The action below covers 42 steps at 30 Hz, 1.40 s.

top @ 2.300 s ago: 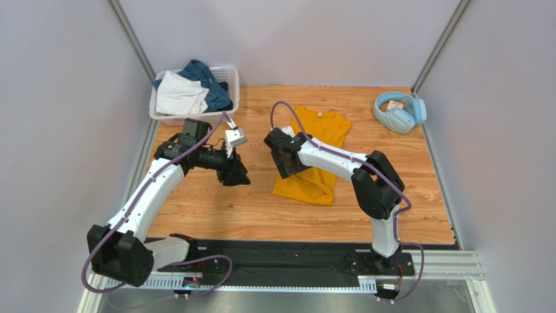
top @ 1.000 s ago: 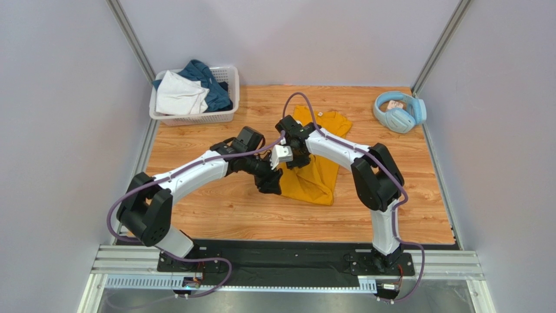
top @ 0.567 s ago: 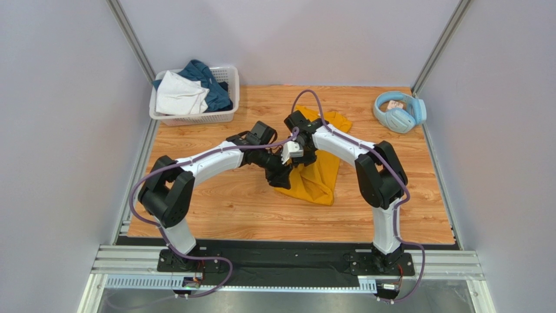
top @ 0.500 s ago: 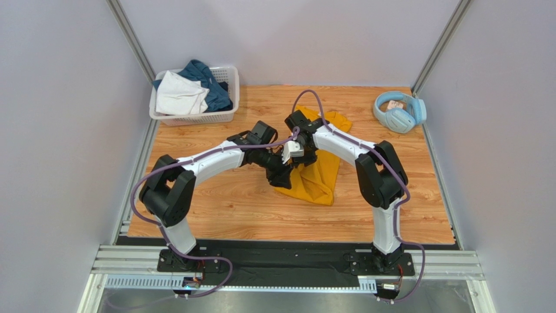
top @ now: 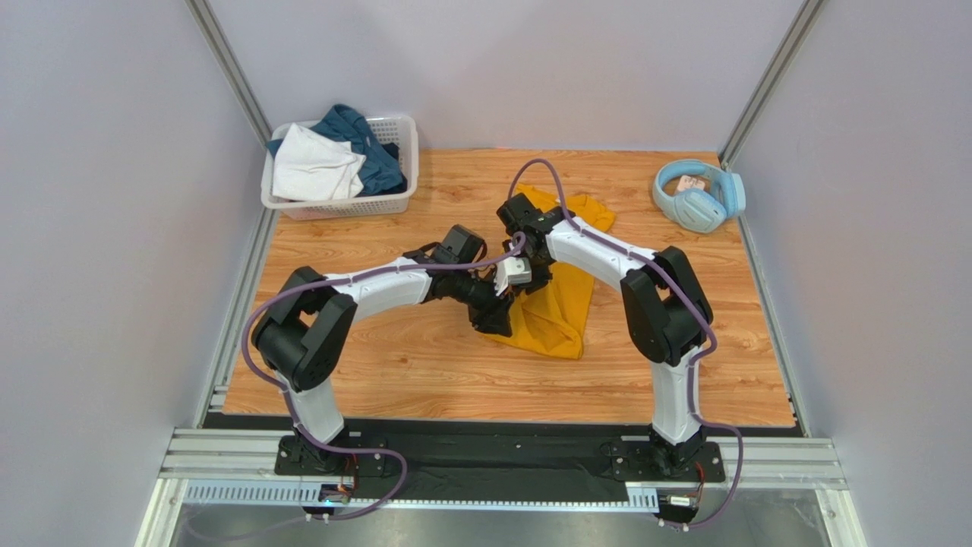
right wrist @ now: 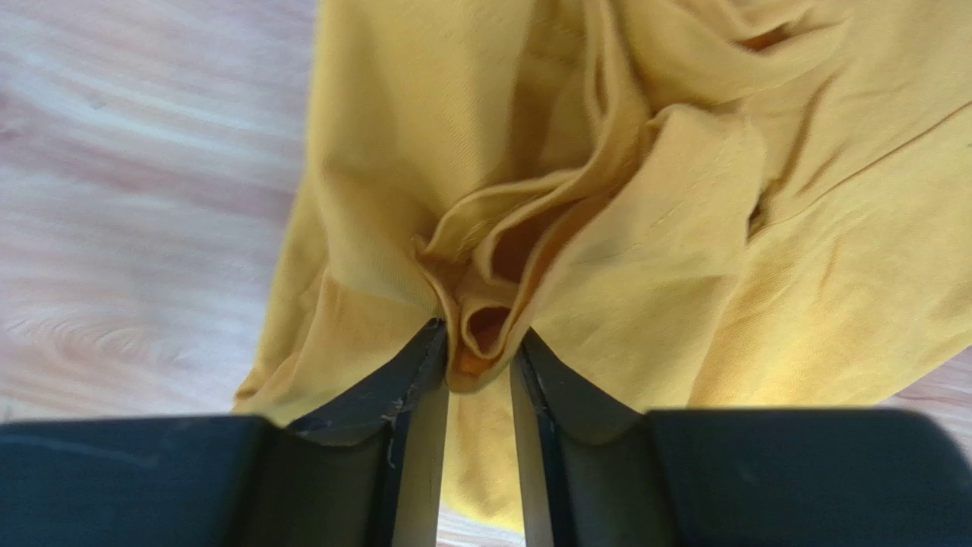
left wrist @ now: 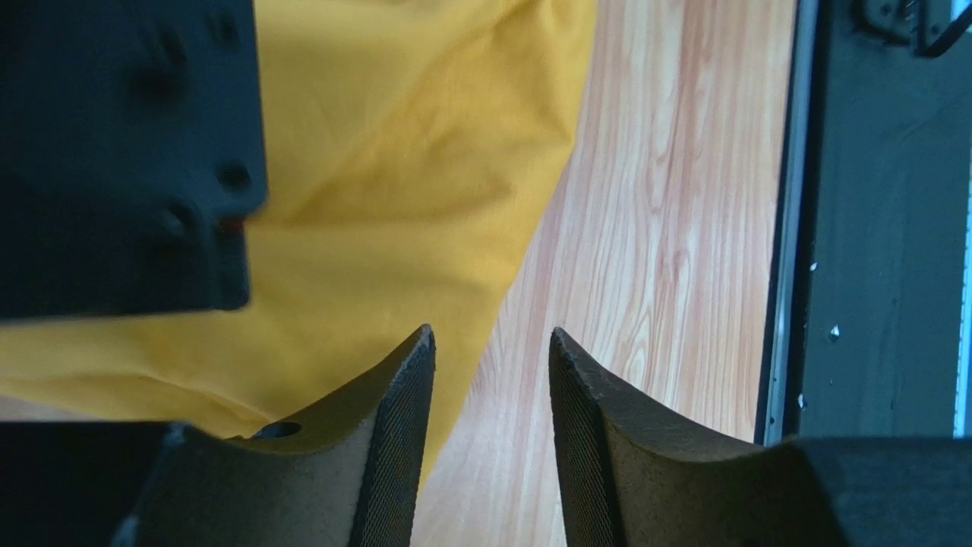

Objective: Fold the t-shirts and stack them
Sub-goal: Fold the tshirt

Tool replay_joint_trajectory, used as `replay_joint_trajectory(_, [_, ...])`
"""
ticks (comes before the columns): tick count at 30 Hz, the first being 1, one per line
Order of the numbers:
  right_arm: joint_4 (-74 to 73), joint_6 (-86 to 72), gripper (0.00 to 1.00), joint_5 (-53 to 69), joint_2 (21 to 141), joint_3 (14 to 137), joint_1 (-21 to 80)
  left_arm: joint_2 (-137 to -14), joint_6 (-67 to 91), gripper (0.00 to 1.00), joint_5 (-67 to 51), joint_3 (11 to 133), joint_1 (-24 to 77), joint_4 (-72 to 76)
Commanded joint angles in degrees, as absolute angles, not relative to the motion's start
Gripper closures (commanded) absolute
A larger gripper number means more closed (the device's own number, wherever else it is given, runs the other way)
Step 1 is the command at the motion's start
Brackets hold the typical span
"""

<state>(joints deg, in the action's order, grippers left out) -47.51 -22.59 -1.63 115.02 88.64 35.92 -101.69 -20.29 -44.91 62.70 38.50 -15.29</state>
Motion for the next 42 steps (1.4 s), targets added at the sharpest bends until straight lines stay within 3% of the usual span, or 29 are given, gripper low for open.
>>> replay_joint_trajectory(1, [-45.88,-21.88,0.61,-1.05,108.55,90.62,38.94,-103.89,-15.03,0.53,-39.65,57.66,38.58,-14.42])
replay_joint_trajectory(4, [-46.31,-21.36,0.40,-1.14,106.88,90.70,39.02,-103.54,-14.59,0.56,-39.64,57.30,38.32,-15.03])
replay_joint_trajectory(7, [-47.11,-21.01,0.39,-2.02,106.26,91.14,38.67,-102.48,-13.62,0.57,-38.41,57.57,37.97,-14.51])
replay_joint_trajectory(22, [-47.99,-19.86,0.65,-2.02,112.41,94.92,34.37,-101.42,-15.12,0.62,-37.88,56.08,37.62,-16.70])
replay_joint_trajectory(35, [-47.81,-21.18,0.66,2.19,116.81,95.01,32.96,-101.16,-14.94,0.65,-37.79,55.90,38.14,-16.44])
replay_joint_trajectory(38, [-47.46,-21.44,0.59,3.34,116.72,95.10,32.96,-100.81,-15.03,0.65,-37.97,55.90,38.23,-16.44])
replay_joint_trajectory(39, [-47.63,-21.45,0.54,3.60,116.63,95.18,32.87,-100.81,-15.03,0.65,-37.97,55.81,38.23,-16.52])
replay_joint_trajectory(40, [-47.98,-21.53,0.43,4.04,116.63,95.27,33.05,-100.90,-15.12,0.65,-38.14,55.90,38.23,-16.61])
replay_joint_trajectory(42, [-48.69,-21.18,0.40,4.13,116.28,95.54,33.22,-100.99,-15.20,0.66,-38.06,55.90,38.32,-16.79])
